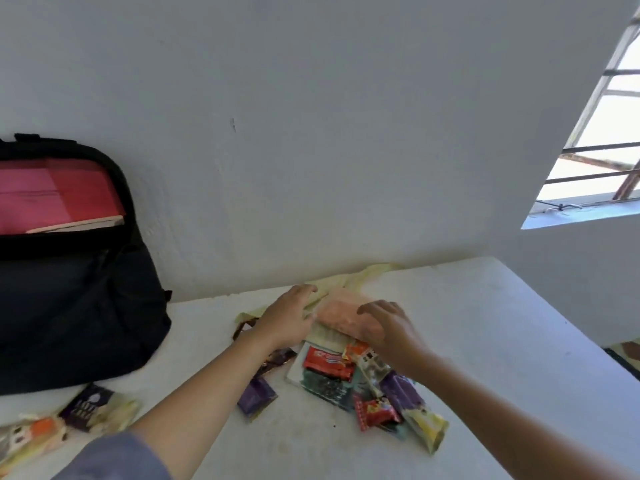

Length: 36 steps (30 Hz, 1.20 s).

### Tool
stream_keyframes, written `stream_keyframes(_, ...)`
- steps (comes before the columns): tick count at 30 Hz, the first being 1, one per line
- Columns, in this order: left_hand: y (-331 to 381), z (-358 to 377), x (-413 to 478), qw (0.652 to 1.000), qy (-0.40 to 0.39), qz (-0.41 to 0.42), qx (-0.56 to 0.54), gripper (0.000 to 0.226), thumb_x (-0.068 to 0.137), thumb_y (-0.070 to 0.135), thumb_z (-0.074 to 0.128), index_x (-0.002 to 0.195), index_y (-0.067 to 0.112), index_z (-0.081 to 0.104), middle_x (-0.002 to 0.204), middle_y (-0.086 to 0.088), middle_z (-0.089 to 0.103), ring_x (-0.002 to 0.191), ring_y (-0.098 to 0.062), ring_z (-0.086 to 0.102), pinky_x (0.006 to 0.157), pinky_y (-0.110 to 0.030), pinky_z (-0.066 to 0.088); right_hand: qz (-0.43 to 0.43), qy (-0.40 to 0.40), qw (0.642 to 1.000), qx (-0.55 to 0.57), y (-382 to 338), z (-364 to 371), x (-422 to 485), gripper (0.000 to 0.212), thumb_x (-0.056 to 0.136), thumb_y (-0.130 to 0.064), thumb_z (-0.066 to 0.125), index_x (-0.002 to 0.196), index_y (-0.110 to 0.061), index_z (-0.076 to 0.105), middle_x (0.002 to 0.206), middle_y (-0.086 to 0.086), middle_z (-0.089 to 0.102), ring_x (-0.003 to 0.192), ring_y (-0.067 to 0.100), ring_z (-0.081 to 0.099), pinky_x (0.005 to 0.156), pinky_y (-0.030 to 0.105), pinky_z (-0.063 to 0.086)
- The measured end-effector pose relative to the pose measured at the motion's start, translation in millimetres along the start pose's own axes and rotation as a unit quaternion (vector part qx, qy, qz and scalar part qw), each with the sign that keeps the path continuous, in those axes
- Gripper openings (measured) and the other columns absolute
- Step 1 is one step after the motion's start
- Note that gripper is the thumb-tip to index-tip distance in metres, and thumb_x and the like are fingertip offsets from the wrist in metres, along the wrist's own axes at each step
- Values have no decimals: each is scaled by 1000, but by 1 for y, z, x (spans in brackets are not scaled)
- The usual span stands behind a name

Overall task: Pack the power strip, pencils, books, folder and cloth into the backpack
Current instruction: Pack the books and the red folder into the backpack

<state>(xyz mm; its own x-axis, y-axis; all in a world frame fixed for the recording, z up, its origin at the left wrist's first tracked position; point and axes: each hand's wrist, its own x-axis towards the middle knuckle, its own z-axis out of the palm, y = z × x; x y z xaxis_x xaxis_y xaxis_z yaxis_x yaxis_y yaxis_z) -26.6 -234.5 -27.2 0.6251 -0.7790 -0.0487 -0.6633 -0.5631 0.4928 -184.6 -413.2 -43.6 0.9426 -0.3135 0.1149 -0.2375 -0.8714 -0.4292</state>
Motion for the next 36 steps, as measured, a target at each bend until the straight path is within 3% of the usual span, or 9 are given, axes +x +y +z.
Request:
stream_keyframes(3,9,27,17,999,-25,-44,-12,65,108,27,43,163,32,9,170,-1,20,150,-25,35,118,-45,36,-43,-65,995,-61,5,3,1,52,99,-54,44,149,-44,32,161,-8,27,146,18,24,113,47,29)
stream_keyframes(6,11,45,19,993,-37,-101,39,59,110,42,26,162,40,-3,163,-4,36,137,-34,50,109,-52,42,-73,-110,984,-122,13,8,1,59,98,-63,36,152,-51,16,165,-3,18,148,24,16,112,50,26)
stream_keyframes(10,12,47,8,981,-46,-127,138,66,106,58,23,164,27,12,165,-4,32,147,-34,33,117,-50,32,-98,-101,977,-163,27,11,-3,56,98,-66,24,151,-50,18,163,-1,19,147,25,14,107,53,26)
stream_keyframes(15,10,47,-17,979,-44,-116,161,67,102,62,38,158,25,32,145,-9,51,134,-32,44,106,-42,39,-127,-87,971,-181,37,4,-8,51,101,-61,19,150,-48,24,158,-1,26,139,25,25,103,51,26)
stream_keyframes(23,0,37,-55,959,58,-131,244,39,93,56,61,113,26,75,106,0,63,110,-24,50,90,-37,38,-110,-15,968,-225,62,2,-22,38,96,-54,32,126,-39,50,126,3,52,111,29,46,88,48,33)
stream_keyframes(27,-9,26,-69,962,65,-93,249,19,74,46,67,77,27,69,114,15,50,123,-18,38,95,-37,25,-66,-17,976,-209,45,-9,-12,31,83,-35,50,112,-27,55,117,5,48,108,28,42,89,48,30)
stream_keyframes(30,-12,21,-71,985,-3,-72,158,16,70,45,65,64,33,56,125,18,54,129,-9,42,103,-31,22,-157,-42,975,-154,23,-6,-7,23,88,-30,51,107,-19,60,120,4,48,112,25,44,94,43,36)
stream_keyframes(33,-5,20,-68,991,-49,-99,77,23,84,45,68,90,29,53,90,8,63,87,-20,61,78,-34,45,-223,-88,966,-99,6,12,-6,33,98,-34,45,125,-19,57,130,1,50,119,22,49,96,38,40)
stream_keyframes(36,-2,22,-65,989,-54,-121,58,56,101,58,45,151,43,23,86,-7,65,80,-24,64,82,-44,53,-206,-105,965,-121,9,35,-4,48,104,-48,32,141,-20,44,138,2,46,126,23,46,105,41,38)
